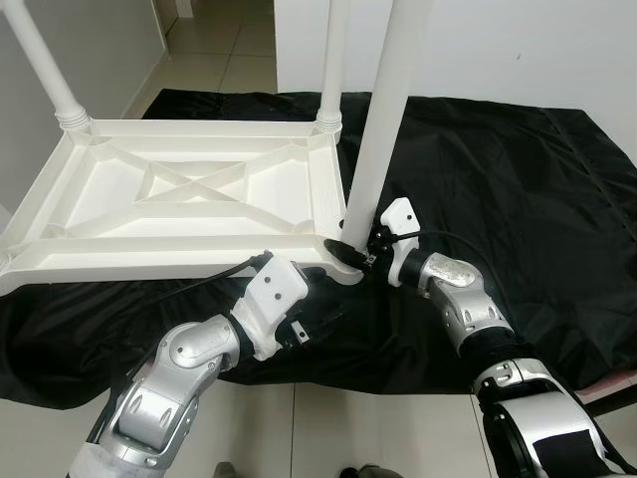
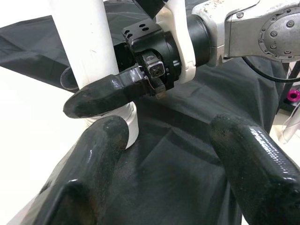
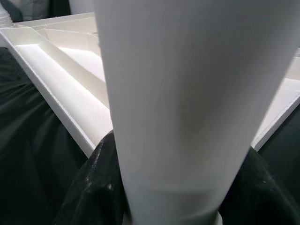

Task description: Building children table

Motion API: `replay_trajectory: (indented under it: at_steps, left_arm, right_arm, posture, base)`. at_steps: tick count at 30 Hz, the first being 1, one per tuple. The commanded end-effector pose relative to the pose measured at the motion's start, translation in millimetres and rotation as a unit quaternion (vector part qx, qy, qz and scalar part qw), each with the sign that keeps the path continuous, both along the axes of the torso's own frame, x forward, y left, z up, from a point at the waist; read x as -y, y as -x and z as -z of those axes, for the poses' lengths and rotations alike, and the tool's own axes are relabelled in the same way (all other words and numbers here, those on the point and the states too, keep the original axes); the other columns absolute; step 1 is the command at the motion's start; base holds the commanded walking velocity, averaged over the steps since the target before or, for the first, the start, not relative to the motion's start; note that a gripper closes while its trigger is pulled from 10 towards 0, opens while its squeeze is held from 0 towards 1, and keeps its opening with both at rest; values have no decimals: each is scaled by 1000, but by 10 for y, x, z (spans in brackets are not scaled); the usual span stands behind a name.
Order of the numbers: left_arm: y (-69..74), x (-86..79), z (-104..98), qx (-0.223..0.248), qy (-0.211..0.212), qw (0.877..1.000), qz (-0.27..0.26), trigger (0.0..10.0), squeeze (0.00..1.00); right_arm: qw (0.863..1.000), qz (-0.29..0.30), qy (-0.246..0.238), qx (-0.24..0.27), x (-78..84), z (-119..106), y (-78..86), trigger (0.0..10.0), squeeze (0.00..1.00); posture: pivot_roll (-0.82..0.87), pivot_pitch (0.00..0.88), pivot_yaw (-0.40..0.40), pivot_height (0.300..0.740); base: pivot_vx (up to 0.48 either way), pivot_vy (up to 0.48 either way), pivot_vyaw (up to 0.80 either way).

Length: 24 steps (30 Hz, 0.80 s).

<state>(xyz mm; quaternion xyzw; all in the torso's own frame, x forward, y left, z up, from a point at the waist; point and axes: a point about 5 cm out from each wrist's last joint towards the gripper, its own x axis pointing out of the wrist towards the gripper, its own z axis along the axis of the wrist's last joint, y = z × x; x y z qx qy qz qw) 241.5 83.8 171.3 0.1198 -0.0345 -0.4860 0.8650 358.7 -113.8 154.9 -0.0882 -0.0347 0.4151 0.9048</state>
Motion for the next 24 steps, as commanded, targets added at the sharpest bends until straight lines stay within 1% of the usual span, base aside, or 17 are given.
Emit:
replay_trajectory:
  at_steps: [1, 3, 5, 6, 7, 10, 12, 13, 14, 15, 17, 18, 19, 21, 22, 23, 24]
  left_arm:
    - [21, -11, 16, -8, 0, 1000, 1, 10000, 0]
    - [22, -11, 17, -8, 0, 1000, 1, 10000, 0]
    - [23, -12, 19, -8, -1, 1000, 1, 10000, 0]
    - [23, -15, 19, -8, -1, 1000, 1, 10000, 0]
    - [23, -15, 19, -8, -1, 1000, 1, 10000, 0]
    - [11, -36, 19, -8, -2, 1000, -3, 10000, 0]
    - [11, -40, 19, -9, -2, 1000, -4, 10000, 0]
    - [14, -39, 24, -10, -1, 1000, -4, 10000, 0]
    - [21, -29, 35, -11, -1, 1000, -4, 10000, 0]
    - [21, -29, 35, -11, -1, 1000, -4, 10000, 0]
    - [25, -23, 42, -12, -1, 1000, -3, 10000, 0]
    - [23, -21, 42, -13, 0, 1000, -4, 10000, 0]
    - [23, -21, 42, -13, 0, 1000, -4, 10000, 0]
    - [24, -18, 43, -14, 3, 1000, -6, 10000, 0]
    - [24, -18, 43, -14, 3, 1000, -6, 10000, 0]
    - [25, -14, 46, -15, 5, 1000, -6, 10000, 0]
    - [27, -10, 46, -15, 5, 1000, -6, 10000, 0]
  right_arm:
    - [999, 49, 5, -21, 49, 51, -41, 10000, 0]
    - [998, 53, 5, -23, 50, 52, -46, 10000, 0]
    - [997, 77, 2, -21, 58, 37, -65, 10000, 0]
    - [994, 107, -2, -19, 68, 21, -84, 10000, 0]
    - [994, 107, -2, -19, 68, 21, -84, 10000, 0]
    - [985, 170, -29, -26, 62, -6, -86, 10000, 0]
    - [983, 180, -34, -28, 59, -7, -78, 10000, 0]
    - [977, 205, -41, -32, 37, 4, -49, 10000, 0]
    - [961, 268, -51, -42, -6, 38, 18, 10000, 0]
    - [961, 268, -51, -42, -6, 38, 18, 10000, 0]
    - [949, 305, -61, -54, -21, 64, 55, 10000, 0]
    - [937, 336, -72, -55, -60, 78, 110, 10000, 0]
    - [937, 336, -72, -55, -60, 78, 110, 10000, 0]
    - [912, 399, -88, -39, -105, 70, 218, 10000, 0]
    - [912, 399, -88, -39, -105, 70, 218, 10000, 0]
    - [892, 443, -92, -23, -171, 64, 327, 10000, 0]
    - [886, 453, -91, -25, -228, 75, 371, 10000, 0]
  posture:
    - [9, 90, 20, 740]
    - [9, 90, 20, 740]
    - [9, 91, 20, 740]
    - [9, 95, 23, 740]
    - [9, 95, 23, 740]
    - [6, 97, 20, 740]
    - [3, 100, 19, 740]
    - [1, 102, 17, 740]
    - [-4, 105, 16, 740]
    - [-4, 105, 16, 740]
    - [-4, 105, 16, 740]
    - [-6, 107, 12, 740]
    - [-6, 107, 12, 740]
    - [-10, 111, 10, 740]
    - [-10, 111, 10, 740]
    - [-11, 115, 7, 740]
    - [-11, 116, 6, 740]
  base:
    - [0, 0, 0]
    - [0, 0, 0]
    - [0, 0, 0]
    - [0, 0, 0]
    - [0, 0, 0]
    - [0, 0, 0]
    - [0, 0, 0]
    - [0, 0, 0]
    - [0, 0, 0]
    - [0, 0, 0]
    - [0, 0, 0]
    - [0, 0, 0]
    - [0, 0, 0]
    - [0, 0, 0]
    - [0, 0, 0]
    - [0, 0, 0]
    - [0, 0, 0]
